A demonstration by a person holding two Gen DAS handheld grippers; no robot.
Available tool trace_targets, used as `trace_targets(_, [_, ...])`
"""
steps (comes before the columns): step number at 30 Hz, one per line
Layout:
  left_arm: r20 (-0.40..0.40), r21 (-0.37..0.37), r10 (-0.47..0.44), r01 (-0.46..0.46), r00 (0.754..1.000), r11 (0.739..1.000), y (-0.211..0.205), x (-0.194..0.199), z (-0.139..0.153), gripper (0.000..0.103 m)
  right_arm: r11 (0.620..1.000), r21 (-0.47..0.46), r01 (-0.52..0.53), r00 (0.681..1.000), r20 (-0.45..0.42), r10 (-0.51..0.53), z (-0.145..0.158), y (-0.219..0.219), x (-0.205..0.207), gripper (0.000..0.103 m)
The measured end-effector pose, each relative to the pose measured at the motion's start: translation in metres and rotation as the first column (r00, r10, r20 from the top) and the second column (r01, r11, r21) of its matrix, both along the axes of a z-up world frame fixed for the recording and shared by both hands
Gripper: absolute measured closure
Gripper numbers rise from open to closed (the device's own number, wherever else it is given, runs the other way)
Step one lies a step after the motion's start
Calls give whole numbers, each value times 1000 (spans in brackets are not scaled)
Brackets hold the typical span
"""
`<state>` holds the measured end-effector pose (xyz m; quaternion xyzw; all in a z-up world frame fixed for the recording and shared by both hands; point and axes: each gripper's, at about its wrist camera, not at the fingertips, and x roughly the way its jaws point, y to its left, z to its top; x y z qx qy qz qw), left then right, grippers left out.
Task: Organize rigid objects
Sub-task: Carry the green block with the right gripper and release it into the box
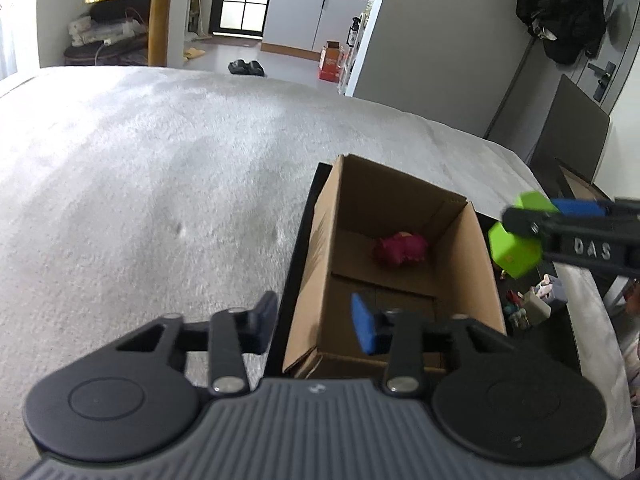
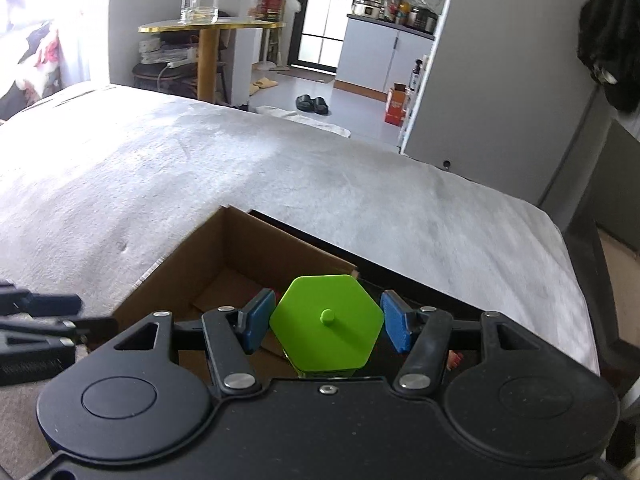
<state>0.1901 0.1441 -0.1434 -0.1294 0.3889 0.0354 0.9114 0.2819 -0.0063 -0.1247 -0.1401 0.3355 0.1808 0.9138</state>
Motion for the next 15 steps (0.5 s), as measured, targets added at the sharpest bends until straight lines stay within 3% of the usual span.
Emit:
trace_targets(5, [-8, -39, 2, -2, 1000, 999, 9, -2, -8, 85, 999, -18, -50, 999, 7, 50, 1, 26, 5, 46])
trace_targets(15, [-6, -83, -11, 11, 1000, 997, 12, -4, -10, 89, 988, -66, -142, 989, 32, 144, 5, 71, 11, 46])
